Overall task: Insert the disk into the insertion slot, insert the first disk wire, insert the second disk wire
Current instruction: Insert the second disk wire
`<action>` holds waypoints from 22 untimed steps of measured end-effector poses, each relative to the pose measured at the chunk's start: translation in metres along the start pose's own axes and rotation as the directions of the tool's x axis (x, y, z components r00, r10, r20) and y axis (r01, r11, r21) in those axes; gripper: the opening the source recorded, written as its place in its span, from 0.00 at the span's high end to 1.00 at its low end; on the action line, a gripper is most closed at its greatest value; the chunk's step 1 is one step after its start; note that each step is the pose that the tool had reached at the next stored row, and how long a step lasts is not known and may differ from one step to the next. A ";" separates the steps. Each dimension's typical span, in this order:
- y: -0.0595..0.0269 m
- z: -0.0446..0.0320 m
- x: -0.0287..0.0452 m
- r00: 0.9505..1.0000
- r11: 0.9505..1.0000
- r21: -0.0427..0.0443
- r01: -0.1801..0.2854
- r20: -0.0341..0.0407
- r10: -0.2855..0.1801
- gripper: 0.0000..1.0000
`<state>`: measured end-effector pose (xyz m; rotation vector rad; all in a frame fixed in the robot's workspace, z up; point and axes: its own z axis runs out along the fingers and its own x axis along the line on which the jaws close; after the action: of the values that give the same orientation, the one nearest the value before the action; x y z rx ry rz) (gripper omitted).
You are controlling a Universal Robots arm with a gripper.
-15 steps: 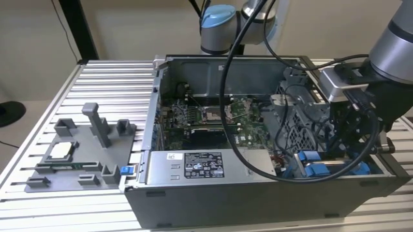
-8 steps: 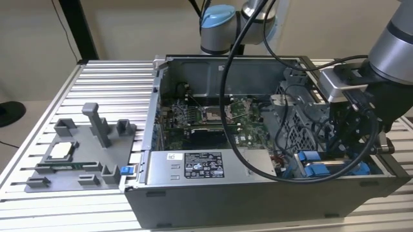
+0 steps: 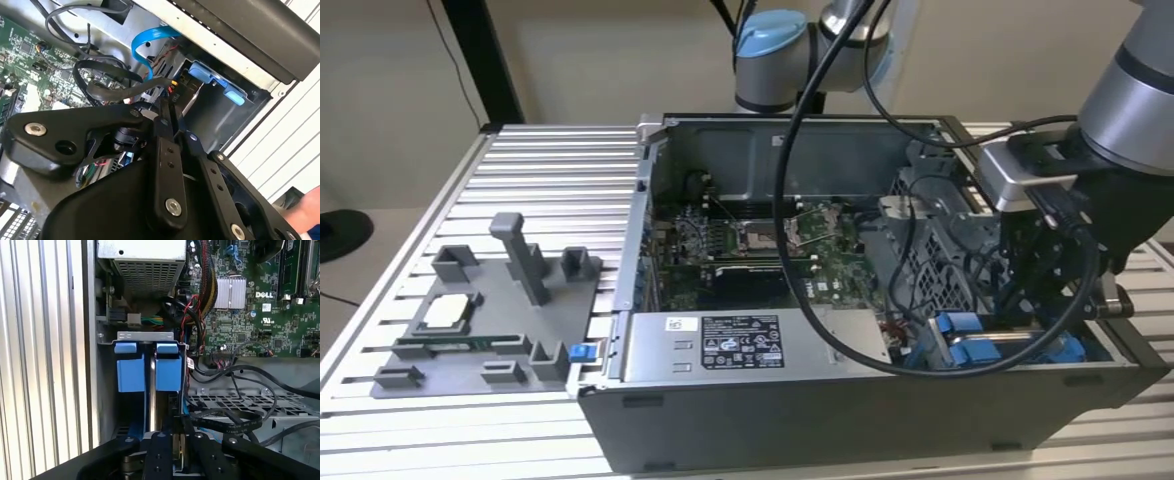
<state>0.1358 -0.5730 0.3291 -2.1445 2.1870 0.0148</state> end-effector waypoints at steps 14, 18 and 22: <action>-0.0019 -0.0417 -0.0022 1.000 1.000 0.000 0.000 -0.002 0.000 0.00; -0.0028 -0.0600 -0.0034 1.000 1.000 0.000 0.000 -0.002 0.000 0.00; -0.0031 -0.0662 -0.0037 1.000 1.000 0.000 0.000 -0.002 0.000 0.00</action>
<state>0.1357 -0.5735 0.3955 -2.1454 2.1881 0.0131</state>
